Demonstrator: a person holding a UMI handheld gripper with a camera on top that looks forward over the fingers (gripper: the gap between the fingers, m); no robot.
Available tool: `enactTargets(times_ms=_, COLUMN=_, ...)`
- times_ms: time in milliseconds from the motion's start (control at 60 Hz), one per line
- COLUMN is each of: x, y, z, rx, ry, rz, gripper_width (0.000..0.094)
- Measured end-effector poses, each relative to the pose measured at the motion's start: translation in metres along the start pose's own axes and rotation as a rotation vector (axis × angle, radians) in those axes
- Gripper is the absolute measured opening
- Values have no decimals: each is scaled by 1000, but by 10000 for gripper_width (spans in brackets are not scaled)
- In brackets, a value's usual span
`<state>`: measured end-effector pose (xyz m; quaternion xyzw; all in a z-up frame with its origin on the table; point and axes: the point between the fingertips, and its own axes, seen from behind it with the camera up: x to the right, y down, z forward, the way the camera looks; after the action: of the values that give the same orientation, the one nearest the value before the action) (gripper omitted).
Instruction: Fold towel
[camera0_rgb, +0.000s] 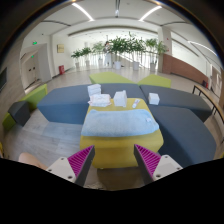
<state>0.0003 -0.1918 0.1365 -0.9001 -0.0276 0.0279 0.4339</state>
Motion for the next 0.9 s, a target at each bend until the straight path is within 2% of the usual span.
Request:
enactTargets(times_ms=133, x=1, y=-1, z=5, rx=-14, ry=28, rz=4, gripper_width=809)
enactTargets(times_ms=350, x=-38, y=-19, z=49, rx=-8, ry=-16, rz=-35, gripper_width=801)
enactTargets(times_ms=533, x=-97, y=-37, z=137, rx=-8, ry=-97, rz=-66, gripper_width=782)
enactTargets(times_ms=667, x=-131, y=-47, z=191, rx=12, ry=-113, rz=-107, gripper_width=764)
enactTargets(times_ms=800, x=-154, y=-31, z=242, rx=-29, ry=-124, rz=-175, gripper_width=732)
enactTargets(times_ms=867, x=-147, y=-12, z=268, rx=-80, ry=-94, rz=-197, gripper_width=689)
enactTargets(times_ms=900, x=-142, y=-10, z=274, rx=-70, ry=-71, rz=-216, gripper_width=657)
